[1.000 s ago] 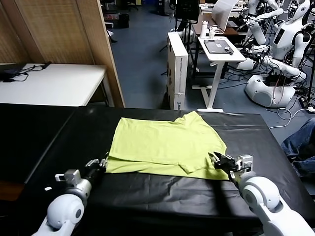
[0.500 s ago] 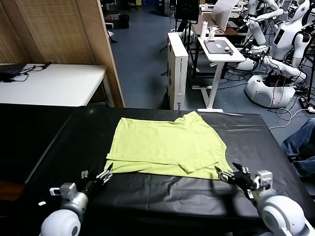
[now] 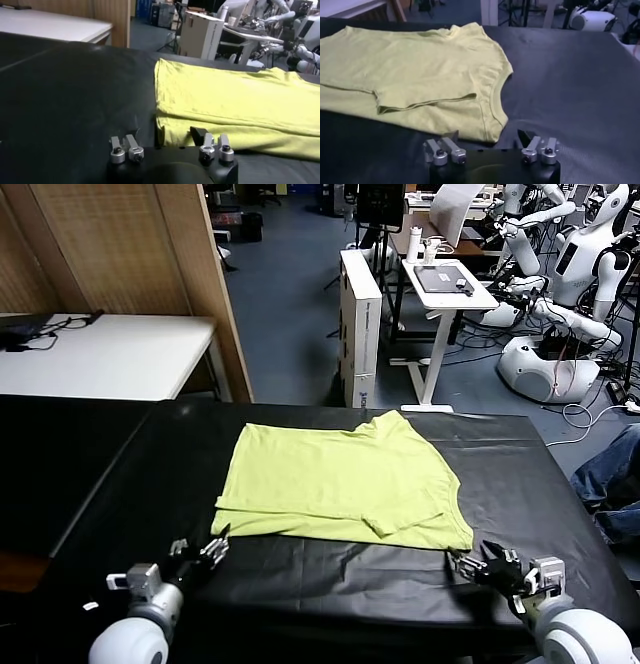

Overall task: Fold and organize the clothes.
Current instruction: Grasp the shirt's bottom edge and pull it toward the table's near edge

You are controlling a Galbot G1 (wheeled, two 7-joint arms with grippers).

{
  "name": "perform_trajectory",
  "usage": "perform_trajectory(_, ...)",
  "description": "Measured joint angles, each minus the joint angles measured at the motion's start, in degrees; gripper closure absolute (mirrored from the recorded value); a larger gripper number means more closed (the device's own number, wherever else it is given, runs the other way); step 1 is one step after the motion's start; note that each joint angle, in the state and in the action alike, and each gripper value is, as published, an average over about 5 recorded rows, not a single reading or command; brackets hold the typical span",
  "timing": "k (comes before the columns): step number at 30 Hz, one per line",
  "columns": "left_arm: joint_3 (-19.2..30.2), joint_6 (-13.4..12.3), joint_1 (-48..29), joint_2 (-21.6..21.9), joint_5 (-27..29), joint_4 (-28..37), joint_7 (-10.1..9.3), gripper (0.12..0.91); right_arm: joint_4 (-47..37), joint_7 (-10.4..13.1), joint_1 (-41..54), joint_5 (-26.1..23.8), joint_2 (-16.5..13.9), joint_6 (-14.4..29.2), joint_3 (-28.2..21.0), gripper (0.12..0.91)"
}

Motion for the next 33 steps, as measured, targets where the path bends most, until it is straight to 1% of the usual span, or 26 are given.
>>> perform_trajectory(3, 0.04, -0.02, -0.01, -0.04, 0.25, 0.18, 0.14, 0.341, 0.02, 0.0, -0.19, -0.08, -0.01, 0.0, -0.04, 0.755)
perform_trajectory(5, 0.12, -0.03, -0.06, -0.05, 0.48, 0.29, 0.26, 0.431, 0.05, -0.01, -0.39, -0.14, -0.01, 0.03, -0.05, 0.841)
perform_trajectory(6, 0.16, -0.03, -0.08, -0.05, 0.55, 0.34, 0.31, 0.483, 0.08, -0.01, -0.49, -0.18, -0.01, 0.06, -0.05, 0.865)
perform_trajectory(8, 0.24, -0.03, -0.09, -0.03, 0.55, 0.34, 0.35, 0.611, 0.21, 0.06, -0.7, -0.24, -0.01, 0.12, -0.04, 0.884)
perform_trajectory(11, 0.29, -0.04, 0.06, 0.07, 0.37, 0.16, 0.4, 0.798, 1.04, 0.67, -1.31, -0.09, -0.12, -0.27, 0.07, 0.886)
perform_trajectory(13, 0.29, -0.05, 0.24, 0.23, 0.25, 0.03, 0.43, 0.869, 2.45, 1.57, -2.21, 0.26, -0.35, -1.44, 0.3, 0.886)
perform_trajectory(14, 0.24, -0.06, 0.36, 0.35, 0.21, -0.02, 0.43, 0.886, 3.3, 2.06, -2.73, 0.43, -0.49, -2.19, 0.43, 0.886)
perform_trajectory(20, -0.96, -0.07, 1.59, 1.94, -0.1, -0.89, 0.12, 0.885, 8.09, 3.64, -5.78, 0.32, -1.02, -5.41, 0.72, 0.886)
perform_trajectory(26, -3.41, -0.1, 4.85, 5.04, -1.37, -2.89, 0.02, 0.885, 11.57, 3.78, -8.75, -0.36, -1.21, -6.71, 0.67, 0.886)
perform_trajectory(33, -7.44, -0.4, 12.49, 7.71, -1.51, -6.39, 0.47, 0.885, 13.62, 4.03, -10.42, -0.69, -1.1, -7.4, 0.26, 0.886)
